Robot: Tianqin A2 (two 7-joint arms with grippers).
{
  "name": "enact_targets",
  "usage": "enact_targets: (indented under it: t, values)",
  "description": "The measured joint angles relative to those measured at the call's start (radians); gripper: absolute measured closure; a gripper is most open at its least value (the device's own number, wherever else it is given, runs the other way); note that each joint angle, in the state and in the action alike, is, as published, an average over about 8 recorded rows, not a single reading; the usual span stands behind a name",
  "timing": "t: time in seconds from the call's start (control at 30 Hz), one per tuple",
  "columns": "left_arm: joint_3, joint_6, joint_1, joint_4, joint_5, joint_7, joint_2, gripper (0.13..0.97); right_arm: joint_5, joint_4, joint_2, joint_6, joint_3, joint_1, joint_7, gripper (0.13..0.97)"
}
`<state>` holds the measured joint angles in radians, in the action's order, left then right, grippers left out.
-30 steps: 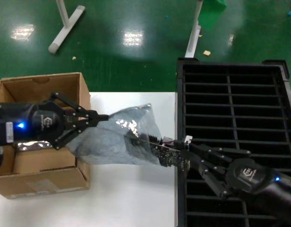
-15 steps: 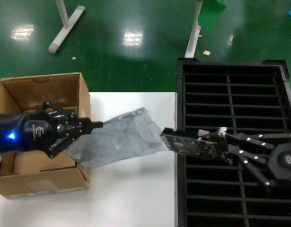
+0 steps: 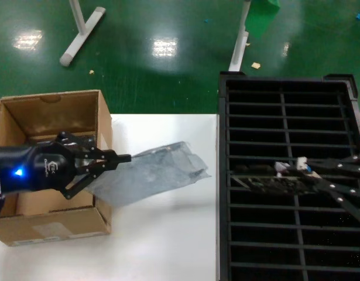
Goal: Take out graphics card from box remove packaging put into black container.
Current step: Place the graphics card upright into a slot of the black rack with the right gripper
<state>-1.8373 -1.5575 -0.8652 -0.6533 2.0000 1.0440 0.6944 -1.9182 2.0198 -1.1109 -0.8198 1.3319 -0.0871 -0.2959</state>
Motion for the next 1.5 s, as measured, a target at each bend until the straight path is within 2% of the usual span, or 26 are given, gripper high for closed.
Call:
enact_targets:
  t: [0.2, 0.37, 0.53, 0.7, 0.97, 1.2, 1.33, 1.5]
  values:
    - [-0.110, -0.010, -0.050, 0.083, 0.097, 0.058, -0.004, 0.955, 0.056, 0.031, -0.097, -0.111, -0.100, -0.029, 0.008, 0.898]
    - [-0.193, -0.012, -0.074, 0.125, 0.185, 0.090, -0.008, 0.955, 0.103, 0.037, -0.151, -0.191, -0.139, -0.039, 0.053, 0.898]
    - [-0.268, -0.012, -0.079, 0.131, 0.277, 0.106, -0.006, 0.955, 0.167, 0.039, -0.200, -0.239, -0.142, -0.039, 0.093, 0.898]
    - [-0.329, -0.012, -0.075, 0.106, 0.357, 0.110, 0.010, 0.955, 0.220, 0.028, -0.242, -0.252, -0.117, -0.028, 0.121, 0.898]
    - [-0.400, -0.012, -0.067, 0.052, 0.445, 0.103, 0.050, 0.955, 0.243, -0.027, -0.306, -0.202, 0.013, 0.041, 0.191, 0.898]
    - [-0.434, -0.012, -0.067, 0.033, 0.482, 0.101, 0.073, 0.955, 0.251, -0.059, -0.324, -0.178, 0.127, 0.123, 0.217, 0.898]
    - [-0.441, -0.012, -0.064, 0.024, 0.492, 0.097, 0.081, 0.955, 0.254, -0.061, -0.326, -0.189, 0.120, 0.121, 0.213, 0.898]
    - [-0.447, -0.012, -0.062, 0.020, 0.501, 0.096, 0.086, 0.955, 0.270, -0.043, -0.310, -0.232, 0.050, 0.093, 0.184, 0.898]
